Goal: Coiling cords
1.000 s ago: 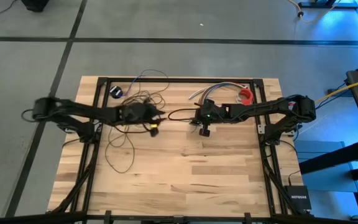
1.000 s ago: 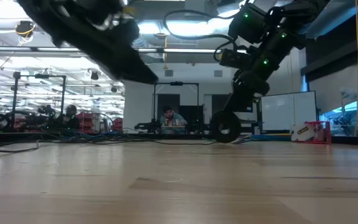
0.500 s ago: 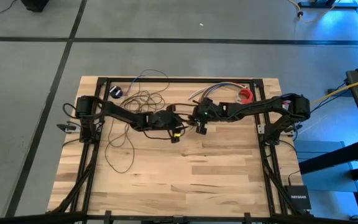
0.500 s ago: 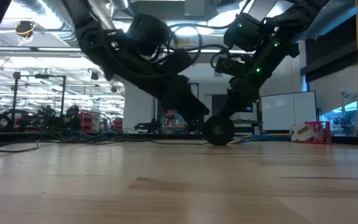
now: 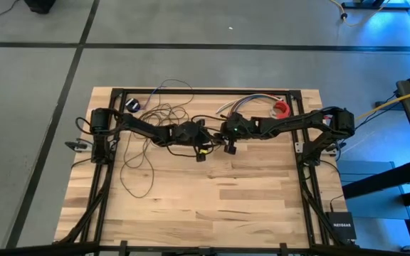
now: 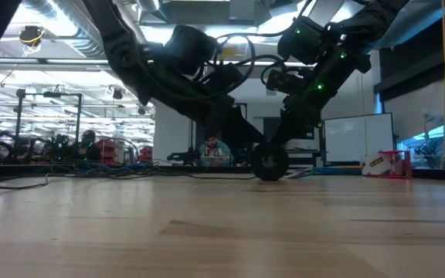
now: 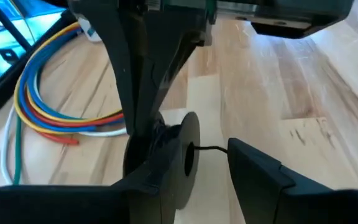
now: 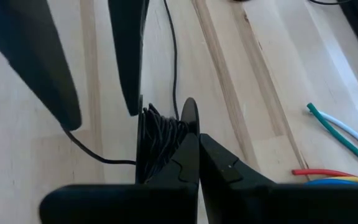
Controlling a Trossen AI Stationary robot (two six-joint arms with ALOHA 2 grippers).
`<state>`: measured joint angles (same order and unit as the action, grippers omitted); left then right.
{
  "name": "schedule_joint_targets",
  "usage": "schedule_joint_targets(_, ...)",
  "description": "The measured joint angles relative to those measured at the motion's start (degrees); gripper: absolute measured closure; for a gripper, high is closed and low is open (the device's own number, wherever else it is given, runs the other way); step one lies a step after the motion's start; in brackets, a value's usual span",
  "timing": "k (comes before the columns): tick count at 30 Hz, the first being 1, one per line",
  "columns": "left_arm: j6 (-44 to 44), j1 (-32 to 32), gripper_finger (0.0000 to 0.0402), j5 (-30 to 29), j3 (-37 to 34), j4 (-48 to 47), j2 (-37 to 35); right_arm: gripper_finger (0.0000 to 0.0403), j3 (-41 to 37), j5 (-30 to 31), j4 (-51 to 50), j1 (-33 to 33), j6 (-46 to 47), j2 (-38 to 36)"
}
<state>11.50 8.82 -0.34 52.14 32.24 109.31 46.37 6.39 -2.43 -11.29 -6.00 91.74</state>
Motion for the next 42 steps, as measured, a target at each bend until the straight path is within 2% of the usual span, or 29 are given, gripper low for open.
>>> schedule_joint_targets(5,0.74,0.71,0.029,0.16,0.04,1.44,1.37,0.04,-0.13,0.04,0.98,0.0,-0.06,0.04)
schedule_joint_targets(12,-0.3,1.63,0.0392,0.11,0.07,2.05,2.01,0.04,-0.17,0.0,1.75,0.0,-0.32,0.09)
schedule_joint_targets(21,-0.41,2.9,0.0396,0.54,0.2,-2.32,1.8,0.04,-0.15,0.03,2.29,-0.02,-0.28,0.09)
schedule_joint_targets(26,0.9,2.9,0.0392,-0.11,-0.3,-9.69,2.45,0.04,-0.11,-0.23,2.45,0.01,-0.32,0.09)
schedule_joint_targets(31,0.43,3.38,0.04,-0.43,-0.21,-13.14,2.15,0.04,-0.09,-0.29,2.87,0.04,-0.31,0.09)
schedule_joint_targets(36,0.27,3.13,0.039,-0.53,-0.24,-14.66,-0.09,0.04,-0.09,-0.2,3.21,0.04,-0.33,0.09)
schedule_joint_targets(42,0.07,2.78,0.0367,-0.27,-0.15,-11.31,-3.03,0.04,-0.09,-1.21,3.27,0.04,-0.3,0.07)
